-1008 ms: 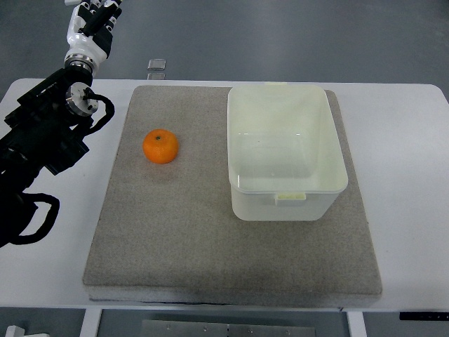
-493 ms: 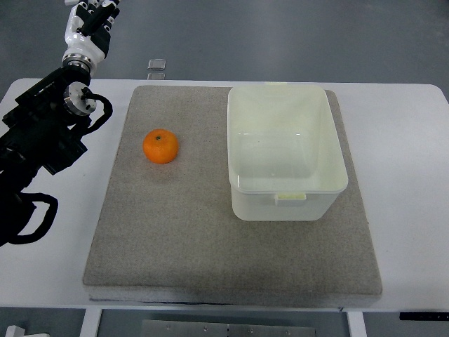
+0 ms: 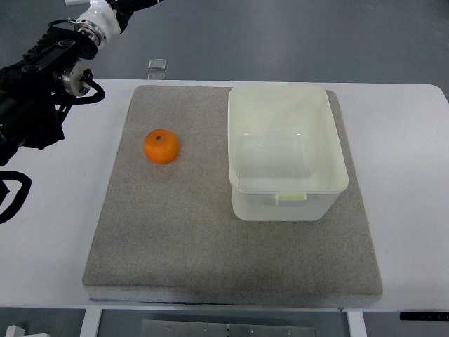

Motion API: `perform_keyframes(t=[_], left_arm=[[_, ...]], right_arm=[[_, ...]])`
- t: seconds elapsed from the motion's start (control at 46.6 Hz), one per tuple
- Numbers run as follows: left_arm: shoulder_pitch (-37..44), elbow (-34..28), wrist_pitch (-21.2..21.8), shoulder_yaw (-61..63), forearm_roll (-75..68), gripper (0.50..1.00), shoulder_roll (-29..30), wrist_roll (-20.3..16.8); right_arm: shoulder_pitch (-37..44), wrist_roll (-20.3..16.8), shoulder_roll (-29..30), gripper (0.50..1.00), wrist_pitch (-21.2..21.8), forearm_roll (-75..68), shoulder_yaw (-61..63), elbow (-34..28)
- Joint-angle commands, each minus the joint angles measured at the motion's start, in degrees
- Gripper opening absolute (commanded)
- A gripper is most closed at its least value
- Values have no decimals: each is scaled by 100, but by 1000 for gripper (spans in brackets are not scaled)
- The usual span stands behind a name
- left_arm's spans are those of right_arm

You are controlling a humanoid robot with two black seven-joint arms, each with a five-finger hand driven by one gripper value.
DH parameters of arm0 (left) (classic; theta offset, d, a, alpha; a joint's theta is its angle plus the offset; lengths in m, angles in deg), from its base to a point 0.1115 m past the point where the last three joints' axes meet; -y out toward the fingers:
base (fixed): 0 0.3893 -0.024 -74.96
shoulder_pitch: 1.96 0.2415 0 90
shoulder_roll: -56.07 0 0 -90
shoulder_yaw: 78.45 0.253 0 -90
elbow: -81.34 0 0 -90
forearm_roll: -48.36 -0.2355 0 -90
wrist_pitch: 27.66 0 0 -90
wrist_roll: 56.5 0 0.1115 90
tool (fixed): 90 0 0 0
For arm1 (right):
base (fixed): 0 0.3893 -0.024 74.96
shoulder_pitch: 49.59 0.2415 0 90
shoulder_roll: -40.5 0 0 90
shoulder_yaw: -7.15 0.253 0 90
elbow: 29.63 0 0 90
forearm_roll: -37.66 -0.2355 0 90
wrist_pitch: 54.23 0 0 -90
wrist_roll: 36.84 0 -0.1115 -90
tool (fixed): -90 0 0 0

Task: Put orange in box with left hand
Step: 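Swing the left hand out over the mat above the orange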

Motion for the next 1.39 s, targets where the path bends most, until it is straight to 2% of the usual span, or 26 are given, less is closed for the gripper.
perform_keyframes(t=[0.0, 0.236, 0.45, 0.665, 0.772, 0.9, 1.072, 1.179, 1.286, 1.372], left_arm=[[-129, 133, -199, 540, 0, 994, 113, 0], [-366, 80, -621, 1613, -8, 994, 131, -9], [-559, 133, -788, 2456, -140, 994, 122, -9], [-911, 133, -1254, 3028, -1114, 994, 210, -44], [-982, 150, -1378, 3028, -2080, 994, 254, -167], [-1104, 203, -1421, 3020, -3022, 992, 298, -606], [-1377, 905, -1589, 3028, -3541, 994, 596, -941], [-1491, 1599, -1597, 3028, -4085, 992, 912, -1195], [-1588, 2346, -1545, 3002, -4911, 992, 1308, -1215], [-1614, 2541, -1518, 2940, -5369, 988, 1458, -1215]], right_arm=[[0, 0, 0, 944, 0, 4, -1, 0], [0, 0, 0, 944, 0, -5, -1, 0], [0, 0, 0, 944, 0, 4, -1, 0], [0, 0, 0, 944, 0, 4, -1, 0], [0, 0, 0, 944, 0, 4, -1, 0], [0, 0, 0, 944, 0, -5, -1, 0], [0, 0, 0, 944, 0, -5, 8, 0], [0, 0, 0, 944, 0, -5, -1, 0], [0, 0, 0, 944, 0, 4, -1, 0], [0, 0, 0, 944, 0, 4, 8, 0]])
